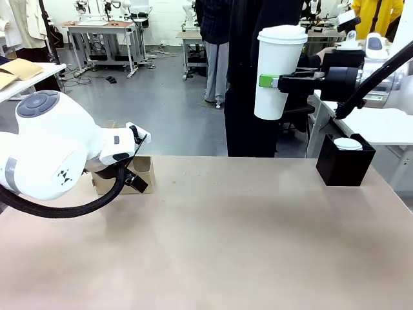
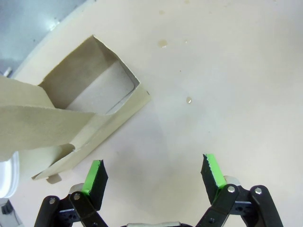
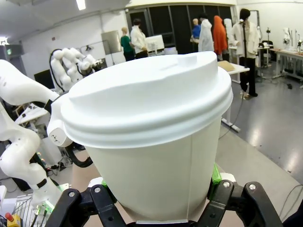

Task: Pour a drink into a cup and package it in a carrier.
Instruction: Position the Cup Carrier in the center of the table.

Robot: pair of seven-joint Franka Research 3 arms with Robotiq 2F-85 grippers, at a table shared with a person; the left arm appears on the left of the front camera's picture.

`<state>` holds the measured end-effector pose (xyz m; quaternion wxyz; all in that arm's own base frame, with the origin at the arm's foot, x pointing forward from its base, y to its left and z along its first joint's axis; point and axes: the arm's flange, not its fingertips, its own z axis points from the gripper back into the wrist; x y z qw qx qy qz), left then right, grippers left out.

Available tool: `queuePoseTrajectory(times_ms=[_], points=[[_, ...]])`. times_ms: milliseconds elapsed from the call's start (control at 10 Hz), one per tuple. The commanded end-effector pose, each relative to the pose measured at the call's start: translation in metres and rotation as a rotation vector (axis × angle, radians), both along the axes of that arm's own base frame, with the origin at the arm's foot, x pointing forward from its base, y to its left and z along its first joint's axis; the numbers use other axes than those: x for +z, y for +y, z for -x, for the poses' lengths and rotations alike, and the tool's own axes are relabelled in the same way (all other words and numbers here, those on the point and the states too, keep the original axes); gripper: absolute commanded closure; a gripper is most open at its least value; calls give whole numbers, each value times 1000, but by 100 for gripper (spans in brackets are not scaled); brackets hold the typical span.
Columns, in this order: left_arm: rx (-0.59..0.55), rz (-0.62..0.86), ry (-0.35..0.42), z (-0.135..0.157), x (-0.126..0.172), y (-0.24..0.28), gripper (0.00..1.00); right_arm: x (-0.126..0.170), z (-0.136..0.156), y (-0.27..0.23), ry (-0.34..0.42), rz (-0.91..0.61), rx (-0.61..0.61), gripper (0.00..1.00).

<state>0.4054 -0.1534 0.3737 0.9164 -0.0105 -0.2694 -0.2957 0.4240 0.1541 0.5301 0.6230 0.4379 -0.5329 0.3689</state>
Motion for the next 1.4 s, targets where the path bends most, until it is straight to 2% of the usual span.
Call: queuePoseTrajectory(times_ms=[0, 200, 400, 500, 700, 1000, 1300], points=[[-7, -25, 3, -4, 32, -1, 0, 2, 0, 3, -23, -6, -20, 19], [58, -64, 19, 4, 85, -9, 0, 2, 0, 3, -23, -6, -20, 19], [141, -68, -6, 2, 134, -11, 0, 2, 0, 3, -23, -6, -20, 19], [173, -48, 39, -8, 156, -10, 0, 2, 0, 3, -23, -6, -20, 19], [289, -48, 87, -45, 178, -3, 0, 2, 0, 3, -23, -6, -20, 19], [420, -40, 144, -96, 170, 10, 0, 2, 0, 3, -23, -6, -20, 19], [481, -18, 198, -127, 147, 15, 0, 2, 0, 3, -23, -6, -20, 19]])
